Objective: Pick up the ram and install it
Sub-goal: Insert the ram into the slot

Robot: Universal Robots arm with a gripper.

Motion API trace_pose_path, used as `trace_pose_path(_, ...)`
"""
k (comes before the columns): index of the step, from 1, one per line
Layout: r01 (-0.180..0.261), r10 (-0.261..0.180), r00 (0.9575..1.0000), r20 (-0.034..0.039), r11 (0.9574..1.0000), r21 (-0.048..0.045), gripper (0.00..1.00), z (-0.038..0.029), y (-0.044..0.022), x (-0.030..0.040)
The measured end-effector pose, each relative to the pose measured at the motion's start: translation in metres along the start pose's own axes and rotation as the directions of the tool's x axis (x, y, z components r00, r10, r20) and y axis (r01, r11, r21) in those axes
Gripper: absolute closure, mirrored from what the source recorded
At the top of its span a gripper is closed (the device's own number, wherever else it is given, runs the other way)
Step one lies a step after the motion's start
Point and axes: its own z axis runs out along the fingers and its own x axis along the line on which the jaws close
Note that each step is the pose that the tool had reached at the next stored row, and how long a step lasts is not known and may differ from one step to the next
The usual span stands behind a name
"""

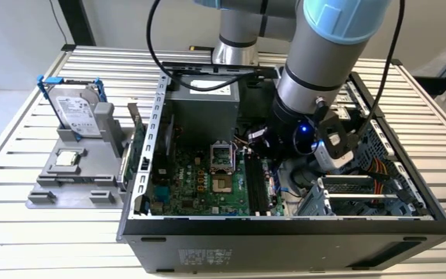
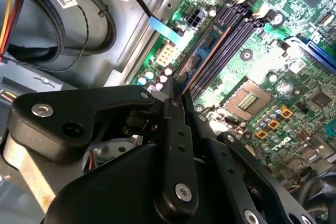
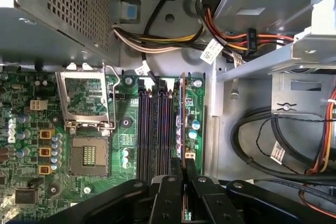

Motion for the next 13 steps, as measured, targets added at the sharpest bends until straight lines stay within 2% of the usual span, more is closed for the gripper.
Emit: trace_pose_path(13, 0.012, -0.012, 0.9999, -0.0006, 0.9999, 0.0, 1.0, 0.0089, -0.0061, 0.0004)
